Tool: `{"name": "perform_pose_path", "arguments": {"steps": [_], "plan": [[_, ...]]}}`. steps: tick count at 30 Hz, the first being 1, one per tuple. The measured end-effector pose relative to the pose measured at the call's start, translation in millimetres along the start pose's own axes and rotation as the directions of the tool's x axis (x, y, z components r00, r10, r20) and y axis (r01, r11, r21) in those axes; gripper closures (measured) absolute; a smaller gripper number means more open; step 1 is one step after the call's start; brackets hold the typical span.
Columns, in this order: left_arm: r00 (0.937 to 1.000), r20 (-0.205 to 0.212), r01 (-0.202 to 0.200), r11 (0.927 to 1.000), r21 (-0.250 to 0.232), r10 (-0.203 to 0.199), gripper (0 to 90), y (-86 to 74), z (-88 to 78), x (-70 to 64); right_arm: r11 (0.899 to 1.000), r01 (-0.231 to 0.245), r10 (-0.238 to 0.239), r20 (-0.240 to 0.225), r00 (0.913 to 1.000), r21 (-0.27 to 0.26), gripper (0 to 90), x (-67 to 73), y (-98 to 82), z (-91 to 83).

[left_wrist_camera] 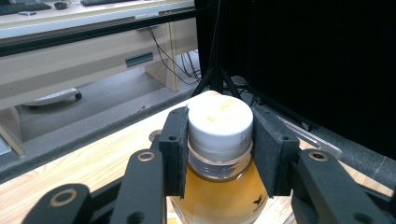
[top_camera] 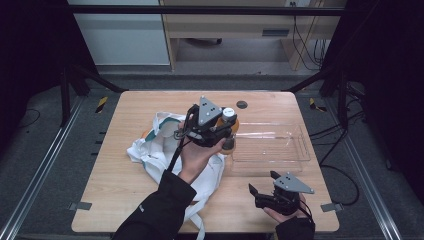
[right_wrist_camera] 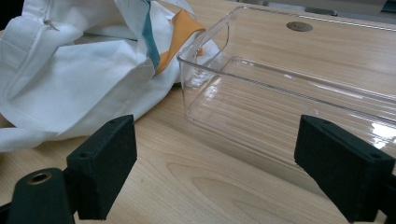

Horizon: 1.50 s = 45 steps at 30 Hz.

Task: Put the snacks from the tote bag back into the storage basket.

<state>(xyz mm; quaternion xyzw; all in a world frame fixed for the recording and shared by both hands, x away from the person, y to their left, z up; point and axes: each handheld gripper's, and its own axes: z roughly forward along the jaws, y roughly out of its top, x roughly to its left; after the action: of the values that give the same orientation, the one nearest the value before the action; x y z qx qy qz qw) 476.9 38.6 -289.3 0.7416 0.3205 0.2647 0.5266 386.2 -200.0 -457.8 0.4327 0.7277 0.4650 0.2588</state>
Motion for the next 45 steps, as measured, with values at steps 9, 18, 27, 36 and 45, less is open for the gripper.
{"name": "perform_pose_path", "arguments": {"steps": [9,18,27,36,45], "plan": [[0.9999,0.015,0.006,1.0000,-0.002,-0.006,58.5,2.9,11.2,-5.7,1.000,-0.006,0.006,0.000,1.0000,0.002,13.4,0.0,-0.4,0.1],[0.9996,0.029,0.004,1.0000,0.000,-0.004,58.5,3.7,22.8,-12.5,1.000,-0.008,0.008,0.001,1.0000,0.004,13.4,-0.1,-0.5,0.1],[0.9991,0.042,0.004,1.0000,0.005,-0.004,58.6,3.5,34.3,-17.2,1.000,-0.012,0.012,-0.003,0.9999,0.004,13.4,-0.3,-0.6,0.0],[0.9987,0.051,0.000,0.9998,0.018,-0.001,58.5,-1.5,44.8,-20.5,1.000,-0.011,0.011,-0.004,0.9999,0.003,13.4,-0.2,-0.7,0.2],[0.9982,0.060,-0.004,0.9994,0.034,0.002,58.6,-7.5,54.2,-23.6,1.000,-0.013,0.013,-0.008,0.9999,-0.002,13.4,-0.5,-0.7,0.2]]}}
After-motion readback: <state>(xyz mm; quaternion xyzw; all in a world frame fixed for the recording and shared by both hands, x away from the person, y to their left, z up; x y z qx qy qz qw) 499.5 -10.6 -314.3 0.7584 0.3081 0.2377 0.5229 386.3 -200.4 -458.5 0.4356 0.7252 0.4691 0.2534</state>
